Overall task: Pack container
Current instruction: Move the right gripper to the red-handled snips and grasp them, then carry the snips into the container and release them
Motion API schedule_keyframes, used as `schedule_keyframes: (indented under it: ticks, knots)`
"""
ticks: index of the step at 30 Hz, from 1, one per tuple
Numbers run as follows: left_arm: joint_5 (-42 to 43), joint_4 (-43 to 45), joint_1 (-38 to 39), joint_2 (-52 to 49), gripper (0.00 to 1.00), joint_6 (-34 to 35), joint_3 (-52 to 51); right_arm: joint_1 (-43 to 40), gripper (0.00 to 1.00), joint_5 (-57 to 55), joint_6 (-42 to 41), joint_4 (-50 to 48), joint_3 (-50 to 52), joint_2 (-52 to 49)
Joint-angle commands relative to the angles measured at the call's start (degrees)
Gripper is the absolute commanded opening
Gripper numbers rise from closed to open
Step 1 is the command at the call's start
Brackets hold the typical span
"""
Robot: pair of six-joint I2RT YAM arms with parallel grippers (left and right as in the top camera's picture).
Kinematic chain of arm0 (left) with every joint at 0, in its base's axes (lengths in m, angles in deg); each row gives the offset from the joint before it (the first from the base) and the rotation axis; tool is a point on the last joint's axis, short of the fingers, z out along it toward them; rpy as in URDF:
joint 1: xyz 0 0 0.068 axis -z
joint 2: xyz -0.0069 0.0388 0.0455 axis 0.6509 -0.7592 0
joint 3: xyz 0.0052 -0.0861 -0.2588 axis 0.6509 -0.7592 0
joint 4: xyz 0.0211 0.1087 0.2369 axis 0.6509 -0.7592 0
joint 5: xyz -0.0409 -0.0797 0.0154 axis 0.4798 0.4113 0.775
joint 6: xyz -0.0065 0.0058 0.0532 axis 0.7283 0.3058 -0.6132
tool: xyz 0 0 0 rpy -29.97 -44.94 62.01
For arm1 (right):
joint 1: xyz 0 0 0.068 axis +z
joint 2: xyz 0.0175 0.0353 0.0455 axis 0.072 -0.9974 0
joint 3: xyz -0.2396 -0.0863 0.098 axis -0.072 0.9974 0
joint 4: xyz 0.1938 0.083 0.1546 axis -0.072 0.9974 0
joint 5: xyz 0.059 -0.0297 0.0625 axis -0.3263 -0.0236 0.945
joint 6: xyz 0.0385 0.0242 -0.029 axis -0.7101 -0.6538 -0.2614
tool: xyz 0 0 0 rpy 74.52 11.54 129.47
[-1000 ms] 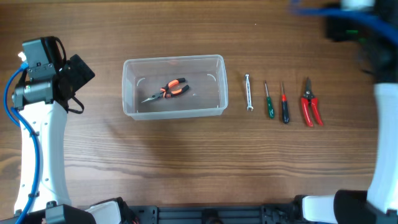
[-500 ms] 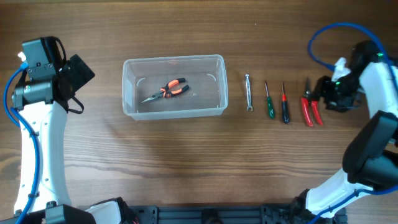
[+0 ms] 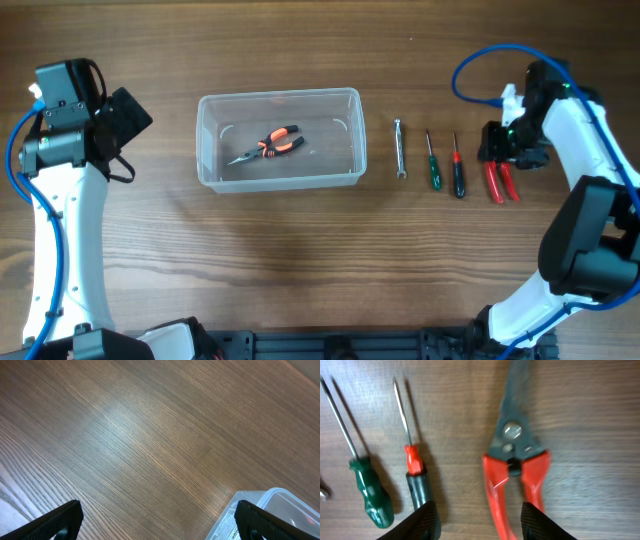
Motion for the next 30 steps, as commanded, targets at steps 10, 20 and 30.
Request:
schedule_keyframes:
  ticks: [10,20,30]
  knots:
    - [0.28,0.02,-0.26,-0.24,1.00,0.13,-0.11,0.26,0.54,-3.41,-0.35,-4.96,5.07,-0.20]
    - [0.28,0.02,-0.26,-0.24,1.00,0.13,-0.11,0.26,0.45,-3.37,-2.80,-6.67,6.75,-6.01]
    - [0.28,0.02,-0.26,-0.24,1.00,0.13,-0.11,0.24,0.04,-3.39,-4.83,-7.63,6.47,-6.67]
